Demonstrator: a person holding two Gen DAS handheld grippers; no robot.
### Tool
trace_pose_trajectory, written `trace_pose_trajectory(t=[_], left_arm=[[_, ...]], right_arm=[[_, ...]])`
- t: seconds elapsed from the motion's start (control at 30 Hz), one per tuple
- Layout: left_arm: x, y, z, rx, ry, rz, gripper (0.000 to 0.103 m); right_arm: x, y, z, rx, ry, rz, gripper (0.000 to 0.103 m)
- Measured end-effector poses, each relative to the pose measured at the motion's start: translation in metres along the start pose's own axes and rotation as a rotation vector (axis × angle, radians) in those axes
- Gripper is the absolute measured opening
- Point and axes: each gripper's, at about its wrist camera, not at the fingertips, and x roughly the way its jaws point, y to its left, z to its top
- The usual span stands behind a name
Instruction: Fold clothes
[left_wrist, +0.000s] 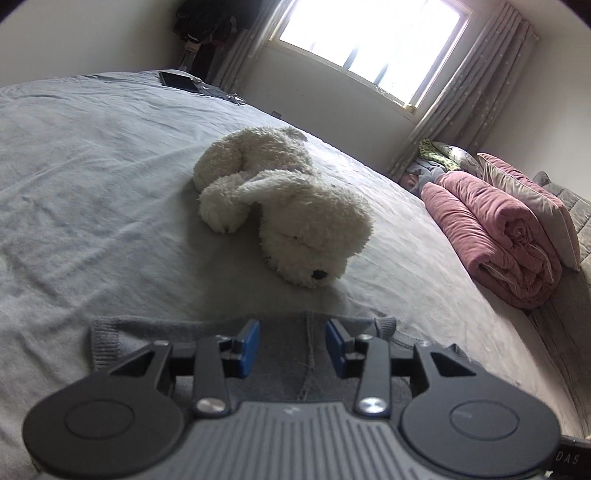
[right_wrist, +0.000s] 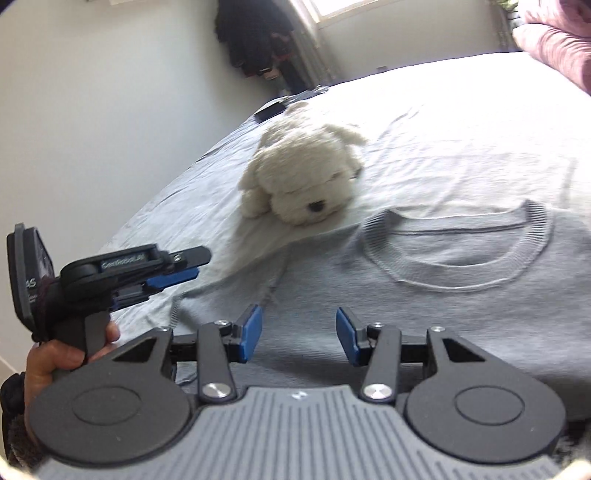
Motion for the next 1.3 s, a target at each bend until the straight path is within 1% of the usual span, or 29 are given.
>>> trace_pose_trajectory(t=[0.1, 0.23, 0.37, 0.4, 0.5, 0.6, 0.7, 0.8, 0.83, 0.9, 0.93, 1.0, 1.13, 1.23, 1.3], left_arm=[[0.004, -0.015, -0.006, 0.018, 0.031, -0.042, 0.043], [0.014, -0.031, -0.014, 0.013, 0.087, -0.118, 0.045], [0.02, -0.051, -0.026, 0.045, 0.095, -0.161, 0.046], [0.022, -0.054, -0.029, 0.052, 0.095, -0.172, 0.046], [0.03, -0.063, -0.039, 0.073, 0.102, -0.21, 0.046], [0.041, -0.07, -0.051, 0.092, 0.121, -0.257, 0.046], [0.054, -0.077, -0.067, 0.109, 0.149, -0.299, 0.046], [0.064, -0.082, -0.081, 0.152, 0.169, -0.292, 0.046], [0.064, -0.084, -0.083, 0.172, 0.16, -0.289, 0.046], [0.063, -0.083, -0.083, 0.181, 0.157, -0.289, 0.046], [0.063, -0.082, -0.083, 0.179, 0.158, -0.292, 0.046], [0.064, -0.079, -0.084, 0.174, 0.161, -0.299, 0.046], [0.065, -0.077, -0.083, 0.156, 0.164, -0.308, 0.046], [0.065, -0.077, -0.084, 0.162, 0.163, -0.305, 0.046], [0.064, -0.078, -0.084, 0.167, 0.162, -0.303, 0.046]], right_arm=[[-0.03, -0.034, 0.001, 0.043, -0.052, -0.105, 0.049], [-0.072, -0.079, -0.003, 0.115, -0.14, -0.242, 0.05], [-0.105, -0.121, -0.018, 0.216, -0.223, -0.387, 0.05], [-0.109, -0.129, -0.023, 0.235, -0.245, -0.416, 0.05], [-0.116, -0.148, -0.04, 0.295, -0.289, -0.442, 0.05], [-0.115, -0.159, -0.045, 0.313, -0.27, -0.411, 0.05], [-0.116, -0.165, -0.047, 0.329, -0.284, -0.356, 0.051], [-0.11, -0.164, -0.048, 0.328, -0.292, -0.302, 0.052], [-0.108, -0.163, -0.048, 0.328, -0.295, -0.285, 0.052], [-0.102, -0.158, -0.048, 0.308, -0.283, -0.274, 0.027], [-0.099, -0.154, -0.048, 0.3, -0.272, -0.275, 0.011], [-0.098, -0.145, -0.047, 0.268, -0.262, -0.252, 0.011], [-0.099, -0.125, -0.045, 0.187, -0.244, -0.17, 0.009], [-0.086, -0.109, -0.045, 0.114, -0.169, -0.097, 0.008], [-0.071, -0.102, -0.048, 0.08, -0.088, -0.068, 0.008]])
